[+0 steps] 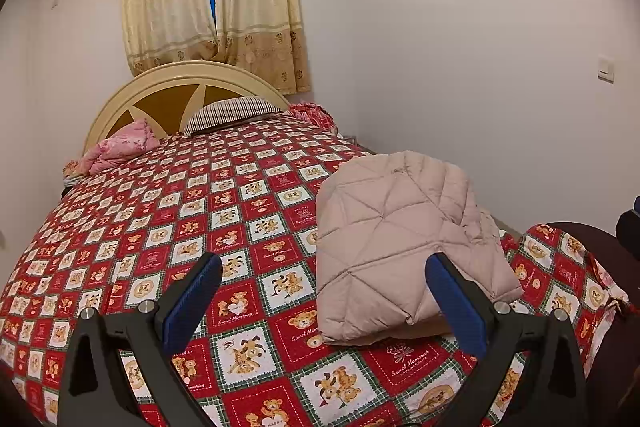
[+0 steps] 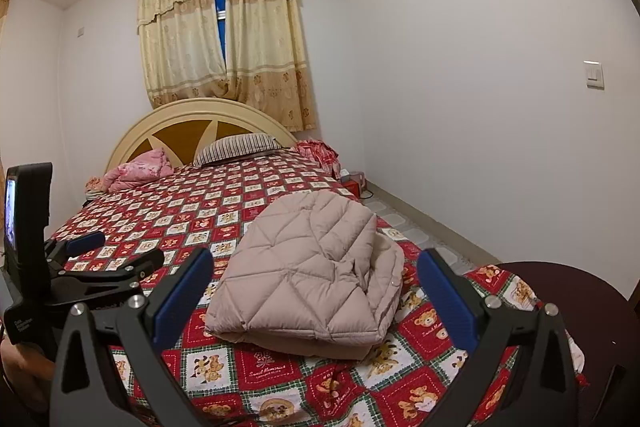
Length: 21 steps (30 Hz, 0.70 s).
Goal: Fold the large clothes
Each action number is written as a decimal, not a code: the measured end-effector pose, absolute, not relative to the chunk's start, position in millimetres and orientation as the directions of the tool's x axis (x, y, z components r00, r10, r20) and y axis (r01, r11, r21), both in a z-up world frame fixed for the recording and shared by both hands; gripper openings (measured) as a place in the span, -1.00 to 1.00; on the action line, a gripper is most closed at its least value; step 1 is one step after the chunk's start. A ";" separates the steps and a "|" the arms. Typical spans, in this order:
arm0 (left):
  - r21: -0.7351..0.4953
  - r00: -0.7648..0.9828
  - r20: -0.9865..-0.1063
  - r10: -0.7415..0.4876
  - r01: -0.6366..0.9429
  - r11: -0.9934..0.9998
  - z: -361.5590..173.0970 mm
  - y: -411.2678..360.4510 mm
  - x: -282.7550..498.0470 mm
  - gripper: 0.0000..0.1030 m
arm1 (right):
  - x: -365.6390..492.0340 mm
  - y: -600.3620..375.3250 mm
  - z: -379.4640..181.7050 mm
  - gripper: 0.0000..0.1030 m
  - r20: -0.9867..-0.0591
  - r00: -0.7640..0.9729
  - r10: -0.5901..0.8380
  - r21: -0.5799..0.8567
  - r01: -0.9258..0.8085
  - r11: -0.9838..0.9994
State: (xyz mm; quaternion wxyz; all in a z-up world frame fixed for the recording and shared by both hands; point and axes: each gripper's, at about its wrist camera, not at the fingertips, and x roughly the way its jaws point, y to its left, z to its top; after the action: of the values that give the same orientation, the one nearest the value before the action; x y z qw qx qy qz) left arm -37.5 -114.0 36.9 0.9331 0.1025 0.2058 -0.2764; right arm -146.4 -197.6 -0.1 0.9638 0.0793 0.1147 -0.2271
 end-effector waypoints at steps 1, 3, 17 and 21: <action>0.078 0.763 -0.441 -0.473 0.557 0.827 36.7 -114.1 -37.4 0.98 | -146.4 -197.5 0.0 1.00 -0.257 0.871 -0.419 0.100 0.455 0.885; 0.079 0.762 -0.442 -0.473 0.558 0.826 36.6 -114.2 -37.4 0.98 | -146.2 -197.0 -0.6 1.00 -0.259 0.871 -0.418 0.099 0.454 0.885; 0.115 0.796 -0.412 -0.443 0.528 0.841 35.8 -116.7 -38.2 0.98 | -144.6 -197.5 -6.5 1.00 -0.267 0.869 -0.417 0.103 0.456 0.884; 0.114 0.794 -0.415 -0.444 0.530 0.840 35.5 -117.0 -37.4 0.98 | -145.1 -195.8 -8.4 1.00 -0.272 0.867 -0.417 0.103 0.458 0.883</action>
State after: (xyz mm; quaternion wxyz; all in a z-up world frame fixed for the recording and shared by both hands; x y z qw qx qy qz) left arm -37.4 -117.0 35.5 0.9403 0.1127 0.1898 -0.2591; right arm -145.1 -195.8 -8.4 0.9627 0.0823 0.1221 -0.2272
